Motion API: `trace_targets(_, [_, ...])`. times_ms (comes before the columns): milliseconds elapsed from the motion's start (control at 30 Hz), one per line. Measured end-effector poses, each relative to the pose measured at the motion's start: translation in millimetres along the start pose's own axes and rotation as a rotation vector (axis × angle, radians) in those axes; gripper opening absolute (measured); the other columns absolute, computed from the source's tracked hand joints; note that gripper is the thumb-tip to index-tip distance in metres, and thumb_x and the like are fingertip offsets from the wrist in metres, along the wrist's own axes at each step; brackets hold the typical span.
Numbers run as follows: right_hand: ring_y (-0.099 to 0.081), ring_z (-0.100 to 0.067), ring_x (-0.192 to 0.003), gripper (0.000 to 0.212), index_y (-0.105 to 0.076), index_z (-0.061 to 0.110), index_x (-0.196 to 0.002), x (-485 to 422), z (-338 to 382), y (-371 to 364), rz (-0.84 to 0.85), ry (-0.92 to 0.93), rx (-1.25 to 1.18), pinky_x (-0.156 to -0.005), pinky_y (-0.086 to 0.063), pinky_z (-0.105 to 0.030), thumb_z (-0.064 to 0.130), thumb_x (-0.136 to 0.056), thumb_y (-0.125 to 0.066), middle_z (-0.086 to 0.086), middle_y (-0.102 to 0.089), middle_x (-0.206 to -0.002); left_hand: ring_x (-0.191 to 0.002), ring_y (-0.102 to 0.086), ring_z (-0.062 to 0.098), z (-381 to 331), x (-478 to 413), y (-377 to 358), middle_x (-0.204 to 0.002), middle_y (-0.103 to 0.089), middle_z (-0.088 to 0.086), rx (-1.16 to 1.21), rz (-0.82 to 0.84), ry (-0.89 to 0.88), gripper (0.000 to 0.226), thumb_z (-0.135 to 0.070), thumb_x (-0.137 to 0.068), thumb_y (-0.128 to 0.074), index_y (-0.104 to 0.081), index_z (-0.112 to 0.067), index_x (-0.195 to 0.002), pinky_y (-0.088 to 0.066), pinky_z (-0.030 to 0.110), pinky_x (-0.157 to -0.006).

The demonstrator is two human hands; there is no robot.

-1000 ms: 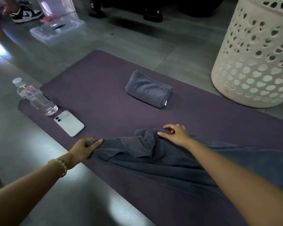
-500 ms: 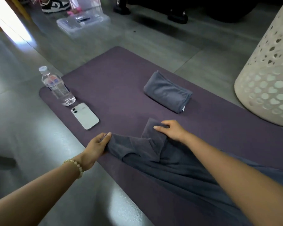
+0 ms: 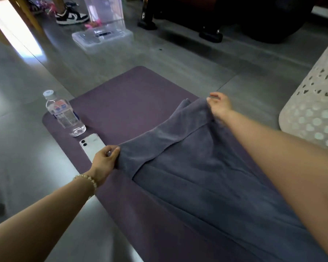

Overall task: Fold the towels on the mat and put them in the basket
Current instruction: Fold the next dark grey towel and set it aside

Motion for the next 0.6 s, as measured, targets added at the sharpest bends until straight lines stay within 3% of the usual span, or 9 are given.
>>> trace_targets(67, [-0.058,-0.016,-0.104,0.040,-0.051,0.005,-0.131,7.8,-16.6,-5.1,0.065,-0.017,0.066,-0.093,-0.044,-0.021,0.018,-0.094,-0.057,-0.009,-0.056,-0.123,-0.092,-0.059,0.027,18.6,-5.3,-10.3,-0.100,-0.066,0.013,-0.164,0.020,0.044,0.009,-0.017,-0.094,-0.057,-0.064,-0.014,-0.098,-0.048,0.035,-0.084])
trace_targets(133, [-0.048,-0.022,-0.126,0.043,-0.049,0.012,-0.134,27.2,-32.4,2.1,0.120,-0.003,0.151,-0.107,-0.038,-0.031,0.023,-0.093,-0.059,-0.007,-0.050,-0.139,-0.110,-0.055,0.033,23.7,-3.4,-26.2,-0.119,-0.061,0.014,-0.513,0.029,-0.028,0.028,-0.026,-0.092,-0.059,-0.061,-0.013,-0.117,-0.043,0.040,-0.098])
trace_targets(200, [-0.048,-0.024,-0.127,0.043,-0.050,0.011,-0.134,51.1,-55.5,23.9,0.159,-0.006,0.164,-0.104,-0.038,-0.029,0.022,-0.093,-0.060,-0.008,-0.050,-0.138,-0.116,-0.050,0.034,7.3,13.1,-64.9,-0.122,-0.058,0.012,-0.674,0.100,-0.200,0.030,-0.030,-0.091,-0.060,-0.062,-0.017,-0.118,-0.038,0.040,-0.102])
trace_targets(300, [-0.051,-0.023,-0.124,0.041,-0.052,0.009,-0.132,96.3,-96.8,63.6,0.242,-0.087,0.197,-0.091,-0.038,-0.020,0.020,-0.093,-0.059,-0.009,-0.053,-0.135,-0.103,-0.058,0.025,-11.6,52.4,-141.2,-0.113,-0.060,0.006,-0.581,0.377,-0.306,0.023,-0.028,-0.091,-0.061,-0.064,-0.017,-0.110,-0.041,0.029,-0.095])
trace_targets(400, [-0.051,-0.018,-0.120,0.042,-0.052,0.010,-0.131,146.3,-153.6,123.5,0.281,-0.213,0.240,-0.087,-0.035,-0.019,0.021,-0.092,-0.061,-0.007,-0.056,-0.131,-0.100,-0.060,0.016,-20.7,110.2,-228.6,-0.110,-0.064,0.002,-0.605,0.678,-0.409,0.024,-0.030,-0.092,-0.058,-0.066,-0.014,-0.109,-0.039,0.016,-0.088])
trace_targets(600, [-0.050,-0.023,-0.123,0.041,-0.055,0.007,-0.127,267.9,-248.9,247.9,0.151,-0.458,0.225,-0.092,-0.039,-0.022,0.018,-0.089,-0.064,-0.004,-0.056,-0.122,-0.096,-0.062,0.016,1.1,248.3,-349.6,-0.104,-0.068,0.000,-0.679,1.057,-0.559,0.029,-0.041,-0.091,-0.055,-0.068,-0.019,-0.104,-0.048,0.029,-0.087])
Point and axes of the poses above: each hand's wrist, its own x-axis away from the middle knuckle, its own y-axis out of the back of the hand, z = x × y, the point moved 9 cm from there along -x, towards the middle knuckle
